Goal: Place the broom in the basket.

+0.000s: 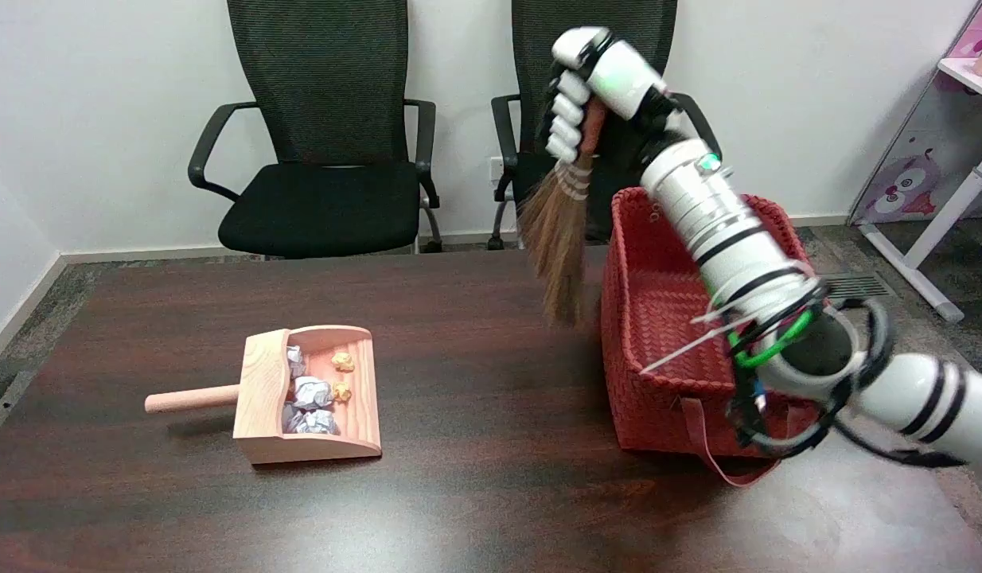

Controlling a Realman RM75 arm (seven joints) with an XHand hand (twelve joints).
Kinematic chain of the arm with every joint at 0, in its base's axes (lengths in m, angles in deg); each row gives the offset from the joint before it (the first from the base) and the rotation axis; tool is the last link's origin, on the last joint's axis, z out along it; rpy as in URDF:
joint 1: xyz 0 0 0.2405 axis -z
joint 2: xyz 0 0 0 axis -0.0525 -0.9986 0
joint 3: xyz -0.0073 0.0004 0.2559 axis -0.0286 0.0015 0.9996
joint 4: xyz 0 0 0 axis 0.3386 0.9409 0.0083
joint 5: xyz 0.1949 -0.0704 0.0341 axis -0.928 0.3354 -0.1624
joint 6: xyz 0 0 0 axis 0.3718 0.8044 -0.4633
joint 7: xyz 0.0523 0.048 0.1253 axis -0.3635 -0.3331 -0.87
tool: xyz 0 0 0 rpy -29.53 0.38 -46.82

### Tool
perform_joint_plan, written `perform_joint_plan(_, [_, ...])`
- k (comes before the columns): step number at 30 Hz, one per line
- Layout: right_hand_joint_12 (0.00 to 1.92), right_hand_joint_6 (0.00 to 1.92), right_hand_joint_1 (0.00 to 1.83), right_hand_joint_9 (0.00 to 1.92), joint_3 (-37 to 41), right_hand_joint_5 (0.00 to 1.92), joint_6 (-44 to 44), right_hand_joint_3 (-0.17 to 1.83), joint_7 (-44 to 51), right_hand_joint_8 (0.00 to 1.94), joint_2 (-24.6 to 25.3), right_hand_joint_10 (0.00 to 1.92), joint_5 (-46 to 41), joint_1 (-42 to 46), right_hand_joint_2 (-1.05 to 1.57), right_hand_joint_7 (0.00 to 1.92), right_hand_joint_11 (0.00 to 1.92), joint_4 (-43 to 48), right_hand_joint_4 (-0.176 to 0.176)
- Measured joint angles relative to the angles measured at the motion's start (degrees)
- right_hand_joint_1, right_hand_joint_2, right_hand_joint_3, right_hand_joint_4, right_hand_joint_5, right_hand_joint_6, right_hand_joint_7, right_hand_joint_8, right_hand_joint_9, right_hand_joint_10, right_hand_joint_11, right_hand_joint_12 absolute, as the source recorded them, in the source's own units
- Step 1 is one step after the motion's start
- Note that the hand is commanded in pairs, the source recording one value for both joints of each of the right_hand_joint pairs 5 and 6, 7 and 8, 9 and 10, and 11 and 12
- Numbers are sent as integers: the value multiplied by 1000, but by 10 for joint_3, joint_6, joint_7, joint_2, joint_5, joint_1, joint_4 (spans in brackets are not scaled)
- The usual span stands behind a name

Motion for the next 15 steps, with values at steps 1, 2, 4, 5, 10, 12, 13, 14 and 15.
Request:
perform_joint_plan(1, [1920, 1920, 740, 1920, 4, 1920, 1, 1667, 0, 1920, -12, 1920, -10, -3, 1571, 1920, 1920, -5, 33])
perform_joint_plan(2, [1920, 1920, 738, 1920, 7, 1920, 2, 1671, 0, 1920, -22, 1920, -18, -6, 1571, 1920, 1920, -8, 33])
perform_joint_plan(4, [1920, 1920, 736, 1920, 15, 1920, 3, 1675, 0, 1920, -50, 1920, -41, -12, 1571, 1920, 1920, -18, 33])
perform_joint_plan(5, [1920, 1920, 736, 1920, 19, 1920, 4, 1676, 0, 1920, -65, 1920, -54, -16, 1571, 1920, 1920, -24, 32])
perform_joint_plan(10, [1920, 1920, 736, 1920, 46, 1920, 6, 1668, 0, 1920, -130, 1920, -115, -30, 1571, 1920, 1920, -45, 31])
perform_joint_plan(12, [1920, 1920, 738, 1920, 61, 1920, 7, 1664, 0, 1920, -157, 1920, -143, -35, 1571, 1920, 1920, -52, 30])
perform_joint_plan(13, [1920, 1920, 738, 1920, 67, 1920, 7, 1663, 0, 1920, -166, 1920, -153, -36, 1571, 1920, 1920, -55, 29])
perform_joint_plan(14, [1920, 1920, 738, 1920, 74, 1920, 7, 1663, 0, 1920, -176, 1920, -163, -37, 1571, 1920, 1920, -58, 29])
perform_joint_plan(15, [1920, 1920, 738, 1920, 79, 1920, 7, 1663, 0, 1920, -185, 1920, -173, -37, 1571, 1920, 1920, -61, 29])
